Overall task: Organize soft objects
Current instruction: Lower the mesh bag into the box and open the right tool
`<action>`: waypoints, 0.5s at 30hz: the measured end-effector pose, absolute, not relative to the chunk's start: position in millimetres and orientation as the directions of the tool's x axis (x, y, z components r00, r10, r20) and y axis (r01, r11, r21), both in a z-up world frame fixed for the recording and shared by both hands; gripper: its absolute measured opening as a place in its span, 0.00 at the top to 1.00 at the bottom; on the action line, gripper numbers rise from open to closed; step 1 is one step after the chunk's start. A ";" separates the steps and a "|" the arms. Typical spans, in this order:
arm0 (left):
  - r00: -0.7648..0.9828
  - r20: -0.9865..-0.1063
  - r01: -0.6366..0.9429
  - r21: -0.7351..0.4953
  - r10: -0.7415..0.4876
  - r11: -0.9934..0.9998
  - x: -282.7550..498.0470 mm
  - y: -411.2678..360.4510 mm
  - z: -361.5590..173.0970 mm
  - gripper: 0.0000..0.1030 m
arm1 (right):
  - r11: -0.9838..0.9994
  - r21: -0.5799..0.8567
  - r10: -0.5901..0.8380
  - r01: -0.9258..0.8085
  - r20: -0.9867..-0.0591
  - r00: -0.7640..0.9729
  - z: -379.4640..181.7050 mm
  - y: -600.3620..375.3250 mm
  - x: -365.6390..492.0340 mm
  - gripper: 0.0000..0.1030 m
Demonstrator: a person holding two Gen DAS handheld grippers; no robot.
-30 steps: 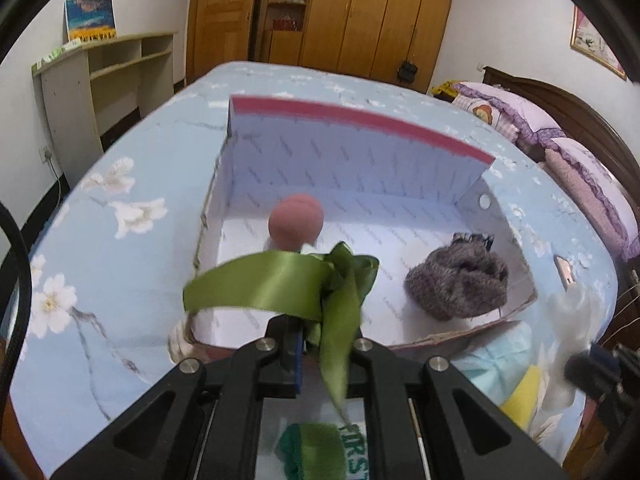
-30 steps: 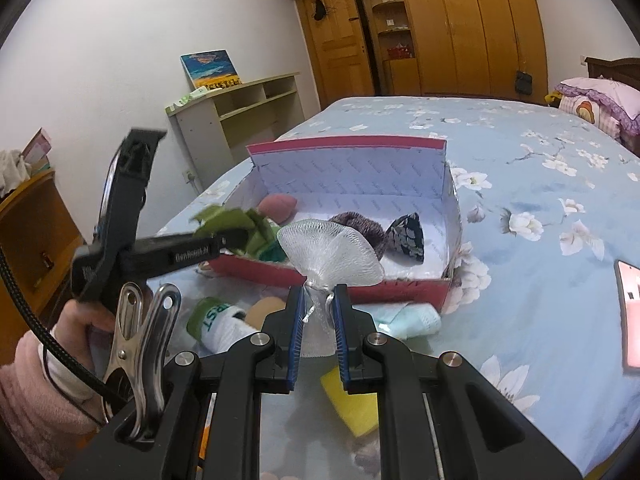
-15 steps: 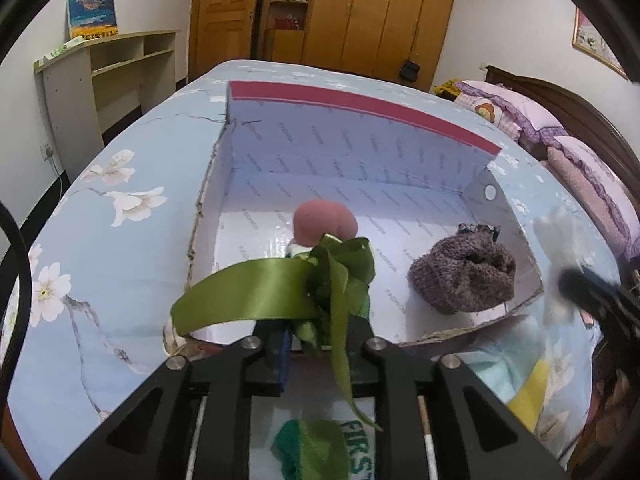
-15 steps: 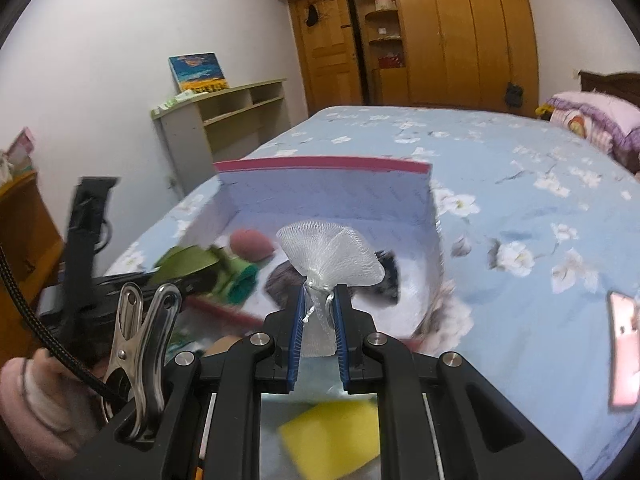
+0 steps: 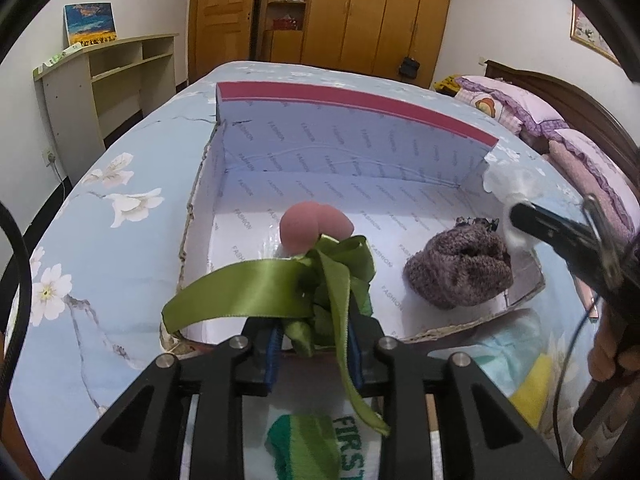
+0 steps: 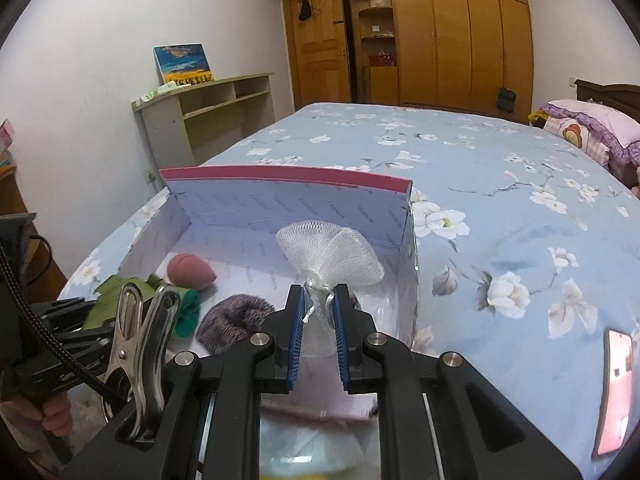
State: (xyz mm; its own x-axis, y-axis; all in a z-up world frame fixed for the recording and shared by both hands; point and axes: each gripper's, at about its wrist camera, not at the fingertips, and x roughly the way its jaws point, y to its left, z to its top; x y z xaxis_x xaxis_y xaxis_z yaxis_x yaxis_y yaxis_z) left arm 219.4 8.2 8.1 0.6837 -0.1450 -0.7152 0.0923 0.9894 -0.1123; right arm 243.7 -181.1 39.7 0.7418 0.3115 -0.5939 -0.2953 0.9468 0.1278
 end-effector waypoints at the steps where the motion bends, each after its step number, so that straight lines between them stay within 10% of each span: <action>1: 0.683 -0.716 0.090 -0.109 -0.141 0.990 219.8 7.7 8.2 0.73 | 0.946 0.129 0.313 -0.296 -0.592 0.743 39.3 -180.4 246.1 0.85; 15: 0.699 -0.708 0.059 -0.082 -0.100 0.995 217.1 -0.2 7.2 0.69 | 0.948 0.152 0.313 -0.278 -0.591 0.744 8.5 -184.3 284.8 0.82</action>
